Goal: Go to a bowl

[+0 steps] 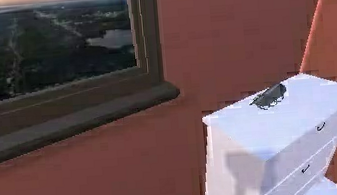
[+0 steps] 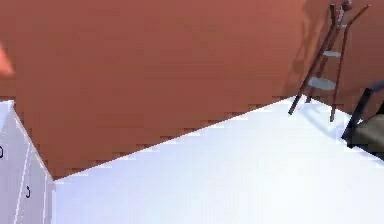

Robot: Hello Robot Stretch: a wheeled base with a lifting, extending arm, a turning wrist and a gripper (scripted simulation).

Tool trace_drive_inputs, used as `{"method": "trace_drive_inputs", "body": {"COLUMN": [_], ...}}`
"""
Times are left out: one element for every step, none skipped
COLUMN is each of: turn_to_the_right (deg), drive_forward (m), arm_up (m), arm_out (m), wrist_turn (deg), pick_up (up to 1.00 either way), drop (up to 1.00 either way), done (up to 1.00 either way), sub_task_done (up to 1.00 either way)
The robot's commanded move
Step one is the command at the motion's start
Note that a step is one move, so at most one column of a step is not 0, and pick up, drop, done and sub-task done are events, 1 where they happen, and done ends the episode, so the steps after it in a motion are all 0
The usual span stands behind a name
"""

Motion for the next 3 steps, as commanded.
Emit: {"method": "trace_drive_inputs", "body": {"turn_to_the_right": [-45.0, -45.0, -39.0], "drive_forward": [0.0, 0.0, 0.0], "arm_up": [0.0, 0.0, 0.0], "arm_out": [0.0, 0.0, 0.0], "wrist_turn": [0.0, 0.0, 0.0], "pick_up": [0.0, 0.0, 0.0], "drop": [0.0, 0.0, 0.0], "done": [0.0, 0.0, 0.0], "sub_task_done": [0.0, 0.0, 0.0]}}
